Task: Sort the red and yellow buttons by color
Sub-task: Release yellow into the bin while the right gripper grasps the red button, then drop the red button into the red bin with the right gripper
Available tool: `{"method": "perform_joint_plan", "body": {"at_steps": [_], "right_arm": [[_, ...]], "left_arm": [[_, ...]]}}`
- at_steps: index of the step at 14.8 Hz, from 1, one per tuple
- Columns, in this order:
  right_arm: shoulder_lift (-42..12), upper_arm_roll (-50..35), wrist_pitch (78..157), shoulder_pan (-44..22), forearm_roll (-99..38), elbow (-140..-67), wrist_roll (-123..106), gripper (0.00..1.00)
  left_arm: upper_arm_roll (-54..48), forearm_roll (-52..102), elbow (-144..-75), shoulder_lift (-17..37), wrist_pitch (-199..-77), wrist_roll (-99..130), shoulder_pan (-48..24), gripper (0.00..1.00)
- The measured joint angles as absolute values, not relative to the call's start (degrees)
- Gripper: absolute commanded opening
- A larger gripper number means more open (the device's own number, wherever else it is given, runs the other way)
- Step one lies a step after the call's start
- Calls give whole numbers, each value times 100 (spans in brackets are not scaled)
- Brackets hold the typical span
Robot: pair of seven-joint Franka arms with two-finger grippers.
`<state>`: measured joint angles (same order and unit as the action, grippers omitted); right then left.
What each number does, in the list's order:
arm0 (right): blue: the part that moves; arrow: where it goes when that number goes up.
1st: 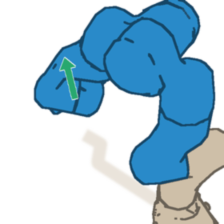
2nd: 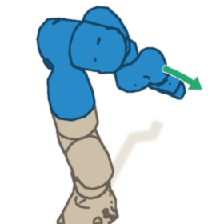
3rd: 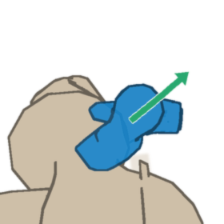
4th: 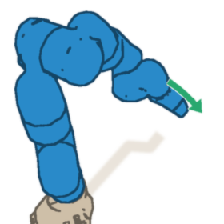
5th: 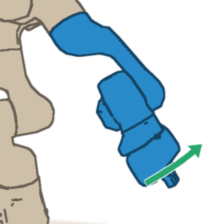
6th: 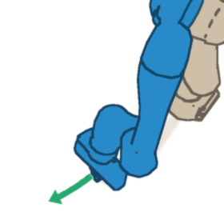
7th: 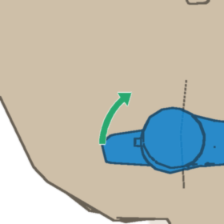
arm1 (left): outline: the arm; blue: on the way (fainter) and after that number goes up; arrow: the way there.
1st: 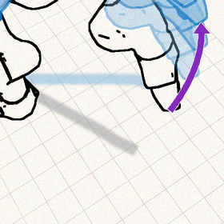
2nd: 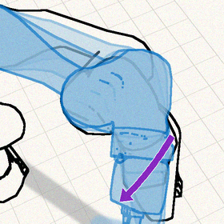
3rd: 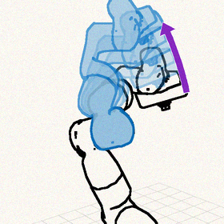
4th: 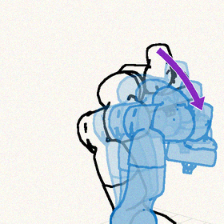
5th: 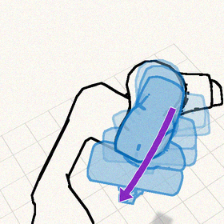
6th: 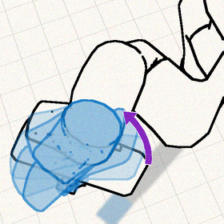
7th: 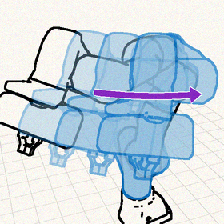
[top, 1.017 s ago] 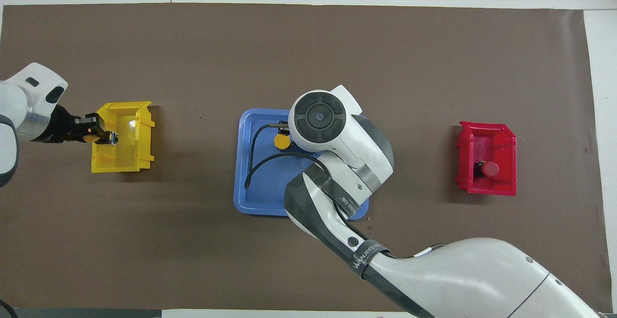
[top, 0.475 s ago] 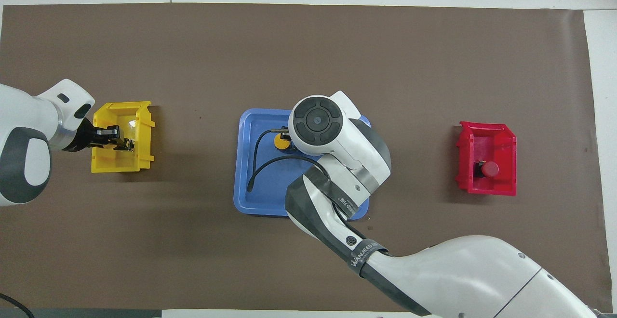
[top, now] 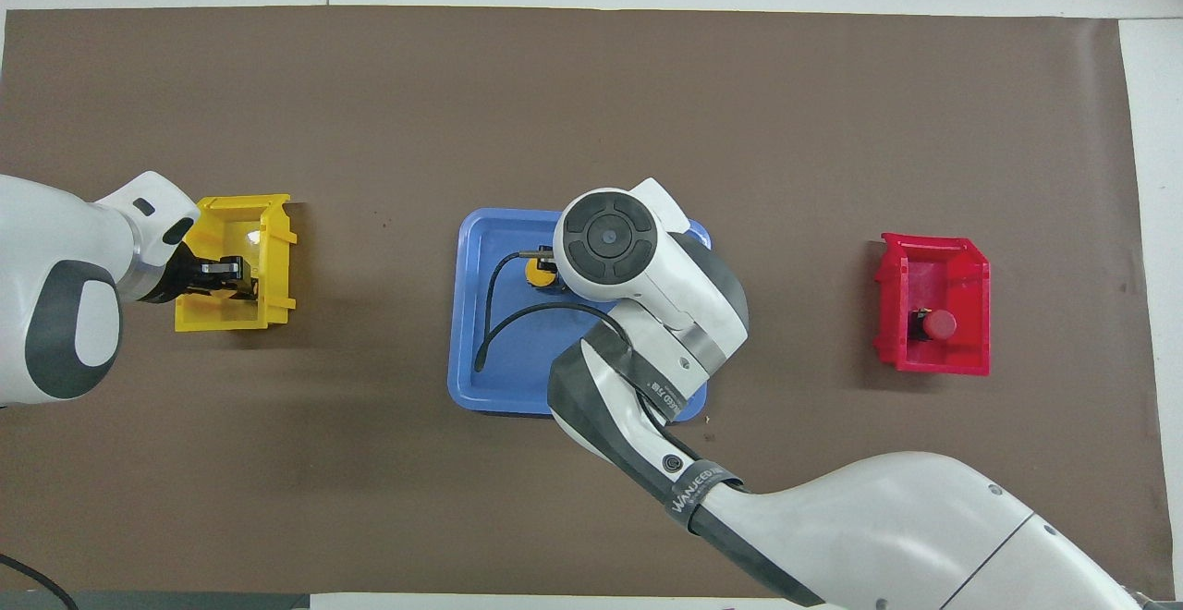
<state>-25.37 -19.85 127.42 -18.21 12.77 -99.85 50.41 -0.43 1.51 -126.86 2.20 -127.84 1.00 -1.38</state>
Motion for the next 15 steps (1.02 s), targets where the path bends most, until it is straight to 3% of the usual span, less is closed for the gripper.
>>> {"method": "perform_joint_plan", "body": {"at_steps": [2,4,6,7,8,9,12,15], "right_arm": [[-2531,-1986,12803,-1825,1277,-10057,5041,36],[-2526,-1985,12811,-1825,1277,-10068,5041,21],[-2513,-1984,12811,-1825,1278,-10061,5041,19],[-2503,-1981,12783,-1822,1279,-10033,5041,19],[-2477,-1971,12622,-1802,1288,-9944,5040,19],[-2413,-1959,12319,-1744,1310,-9787,4984,19],[-1787,-1946,11370,-1011,1310,-9477,4012,19],[-947,-1942,10843,60,1026,-9770,2547,20]], "left_arm": [[-44,151,-12678,220,-12784,99,-139,61],[-46,151,-12646,220,-12781,91,-159,61],[-47,151,-12447,217,-12553,91,-210,62],[-48,151,-12193,211,-12232,91,-221,72],[-46,151,-11850,199,-11842,91,-222,95],[-44,146,-11473,172,-11427,87,-222,100],[-56,-168,-10522,-45,-10317,-3,-238,100],[-111,-220,-9846,-258,-9408,-234,-275,100]]}}
